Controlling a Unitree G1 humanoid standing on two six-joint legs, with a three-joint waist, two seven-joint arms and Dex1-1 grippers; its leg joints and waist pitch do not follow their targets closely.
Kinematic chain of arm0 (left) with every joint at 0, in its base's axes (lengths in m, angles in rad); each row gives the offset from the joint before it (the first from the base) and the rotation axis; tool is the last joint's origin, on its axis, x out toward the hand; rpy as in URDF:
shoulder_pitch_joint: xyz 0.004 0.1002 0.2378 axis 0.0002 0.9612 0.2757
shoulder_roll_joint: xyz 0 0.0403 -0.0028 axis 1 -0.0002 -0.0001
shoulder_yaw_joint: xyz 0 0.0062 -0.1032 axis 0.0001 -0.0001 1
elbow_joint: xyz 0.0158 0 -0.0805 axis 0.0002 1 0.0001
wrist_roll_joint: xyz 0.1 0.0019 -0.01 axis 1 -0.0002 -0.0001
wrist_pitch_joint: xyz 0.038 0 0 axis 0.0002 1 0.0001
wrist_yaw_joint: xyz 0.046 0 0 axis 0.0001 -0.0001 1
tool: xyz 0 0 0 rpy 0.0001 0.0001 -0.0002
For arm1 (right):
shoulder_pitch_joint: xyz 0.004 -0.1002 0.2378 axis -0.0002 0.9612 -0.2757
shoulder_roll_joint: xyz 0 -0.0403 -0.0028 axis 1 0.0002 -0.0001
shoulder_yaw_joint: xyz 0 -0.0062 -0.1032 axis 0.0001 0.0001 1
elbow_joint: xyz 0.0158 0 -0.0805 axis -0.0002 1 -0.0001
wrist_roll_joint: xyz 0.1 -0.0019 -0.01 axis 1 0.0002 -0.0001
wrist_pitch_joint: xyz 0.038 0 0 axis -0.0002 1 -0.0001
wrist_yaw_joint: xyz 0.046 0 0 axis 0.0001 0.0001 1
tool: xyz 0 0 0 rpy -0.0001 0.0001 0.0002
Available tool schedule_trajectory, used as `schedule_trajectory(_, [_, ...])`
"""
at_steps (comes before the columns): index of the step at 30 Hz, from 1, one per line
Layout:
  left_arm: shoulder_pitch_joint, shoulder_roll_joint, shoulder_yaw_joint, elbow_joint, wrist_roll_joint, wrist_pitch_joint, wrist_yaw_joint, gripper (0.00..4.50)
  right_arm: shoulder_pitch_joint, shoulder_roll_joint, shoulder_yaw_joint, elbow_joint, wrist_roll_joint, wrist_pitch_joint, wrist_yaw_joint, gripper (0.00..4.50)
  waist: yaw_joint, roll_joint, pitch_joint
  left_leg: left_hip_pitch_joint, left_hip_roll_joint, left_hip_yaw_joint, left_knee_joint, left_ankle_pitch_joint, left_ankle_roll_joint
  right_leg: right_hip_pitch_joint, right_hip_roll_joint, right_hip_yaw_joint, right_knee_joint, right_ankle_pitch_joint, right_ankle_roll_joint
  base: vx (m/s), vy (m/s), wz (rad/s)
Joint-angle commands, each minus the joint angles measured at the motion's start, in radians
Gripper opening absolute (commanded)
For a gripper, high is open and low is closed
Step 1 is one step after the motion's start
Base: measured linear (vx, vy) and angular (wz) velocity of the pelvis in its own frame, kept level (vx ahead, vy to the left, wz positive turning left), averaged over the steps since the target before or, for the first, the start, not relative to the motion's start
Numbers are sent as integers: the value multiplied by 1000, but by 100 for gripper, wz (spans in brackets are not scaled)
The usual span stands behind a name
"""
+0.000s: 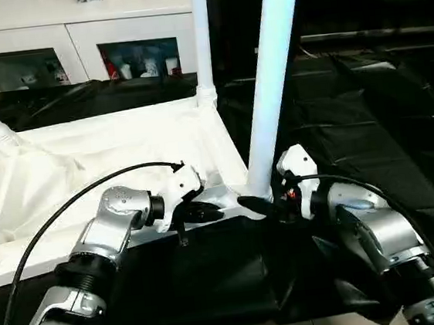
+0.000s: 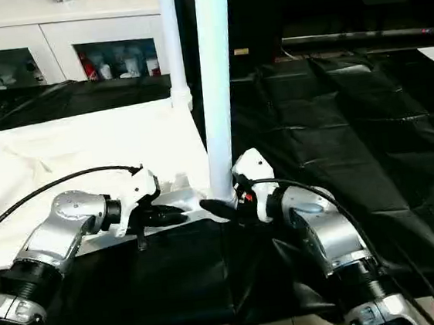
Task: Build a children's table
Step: Rotate leg to tighten
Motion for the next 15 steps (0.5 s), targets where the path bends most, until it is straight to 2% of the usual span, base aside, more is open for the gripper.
schedule_trajectory(1, [6, -6, 5, -32, -40, -1, -32, 0, 8, -7, 20, -21, -4, 13, 16, 325, 0, -11, -62, -9, -9, 19, -63, -190, 42, 60, -36, 29, -76, -254, -187, 0, 0, 0])
schedule_trajectory(6, [6, -5, 6, -33, -41, 1, -32, 0, 9, -14, 31, -19, -17, 15, 24, 285, 0, -12, -61, -9, -11, 21, -62, -182, 43, 61, -35, 29, -76, -248, -189, 0, 0, 0])
schedule_trajectory(7, [6, -6, 5, -36, -42, 4, -30, 0, 11, -17, 34, -22, -18, 16, 26, 278, -1, -15, -61, -8, -10, 21, -62, -185, 44, 60, -34, 29, -76, -253, -188, 0, 0, 0])
schedule_trajectory(15, [6, -11, 5, -42, -41, 10, -24, 0, 24, -7, 35, -5, -16, 21, 7, 227, 0, -13, -62, -9, -11, 20, -61, -175, 45, 62, -35, 29, -74, -248, -185, 0, 0, 0])
